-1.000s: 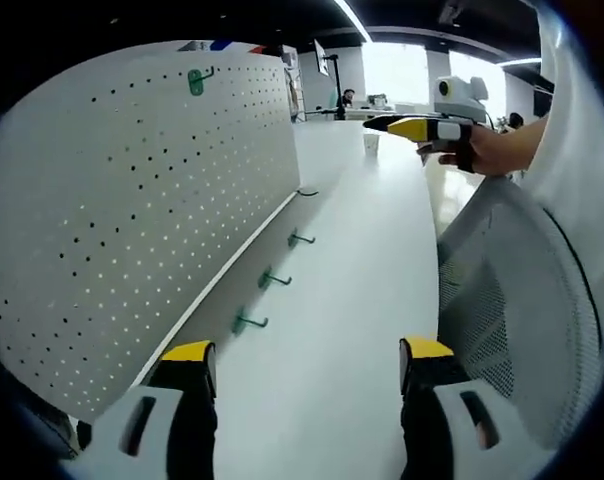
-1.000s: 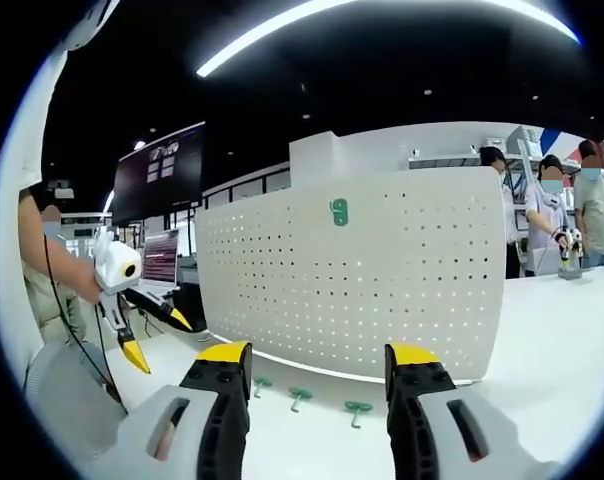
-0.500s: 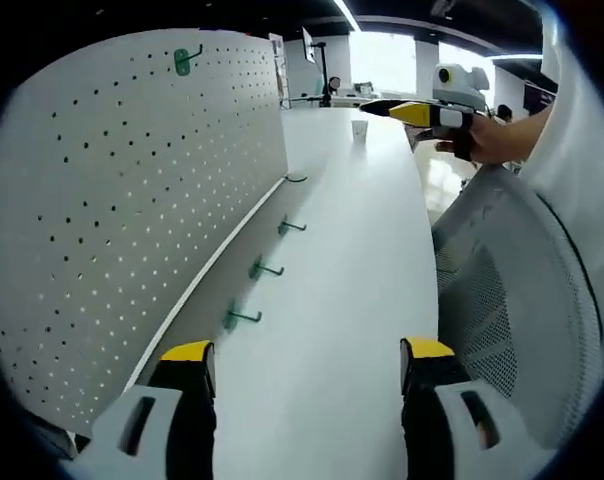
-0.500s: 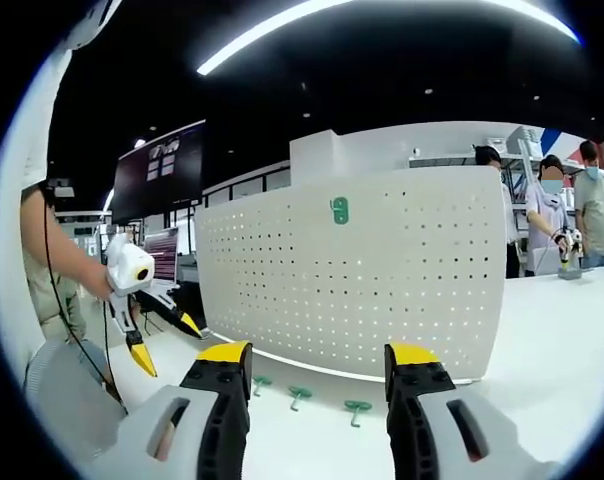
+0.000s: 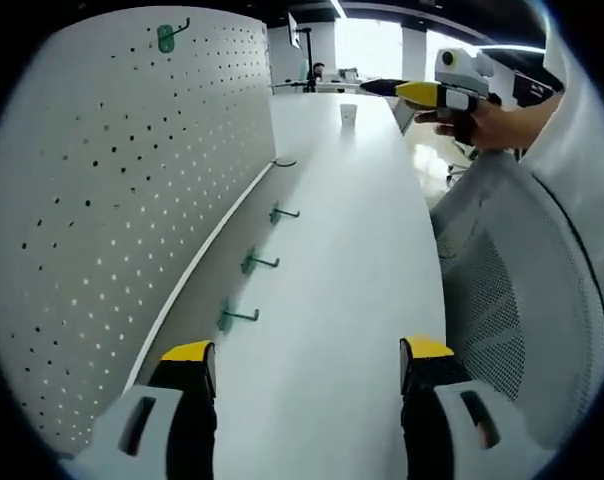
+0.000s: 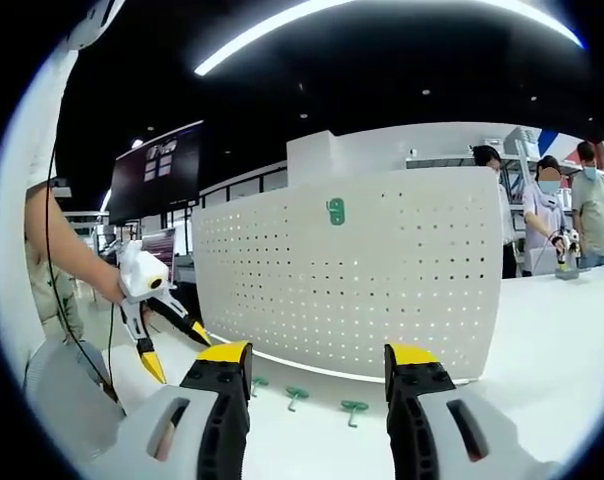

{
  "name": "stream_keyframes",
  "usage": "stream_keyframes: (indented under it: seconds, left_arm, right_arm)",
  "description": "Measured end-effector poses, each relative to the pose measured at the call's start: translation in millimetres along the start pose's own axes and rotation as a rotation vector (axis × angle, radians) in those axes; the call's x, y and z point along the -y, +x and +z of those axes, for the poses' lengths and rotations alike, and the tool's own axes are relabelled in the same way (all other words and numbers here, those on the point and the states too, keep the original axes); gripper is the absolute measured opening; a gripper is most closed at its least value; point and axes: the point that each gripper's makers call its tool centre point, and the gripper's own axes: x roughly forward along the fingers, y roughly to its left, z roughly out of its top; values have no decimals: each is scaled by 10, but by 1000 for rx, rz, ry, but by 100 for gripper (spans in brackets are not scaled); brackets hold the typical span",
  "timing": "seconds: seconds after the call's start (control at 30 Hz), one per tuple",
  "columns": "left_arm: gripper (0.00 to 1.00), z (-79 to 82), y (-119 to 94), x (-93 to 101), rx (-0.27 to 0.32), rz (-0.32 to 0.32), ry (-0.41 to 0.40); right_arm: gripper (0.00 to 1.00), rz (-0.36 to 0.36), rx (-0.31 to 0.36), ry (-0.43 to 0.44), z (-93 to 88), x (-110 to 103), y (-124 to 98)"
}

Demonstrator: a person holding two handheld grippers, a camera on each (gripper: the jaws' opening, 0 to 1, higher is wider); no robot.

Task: Insert the hook assembly into the mounting plate slot until the hook locks in place.

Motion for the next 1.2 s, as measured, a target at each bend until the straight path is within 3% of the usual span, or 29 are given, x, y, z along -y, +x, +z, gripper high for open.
stream_keyframes:
  seconds: [0.67, 1.2]
  left_arm:
    - [77, -106, 218, -187, -76, -41, 33]
    - [77, -130, 476, -389, -137, -80, 57]
  right_arm:
    - [52, 14, -2, -19, -2, -42, 10]
    - [52, 0, -1, 18, -17, 9, 13]
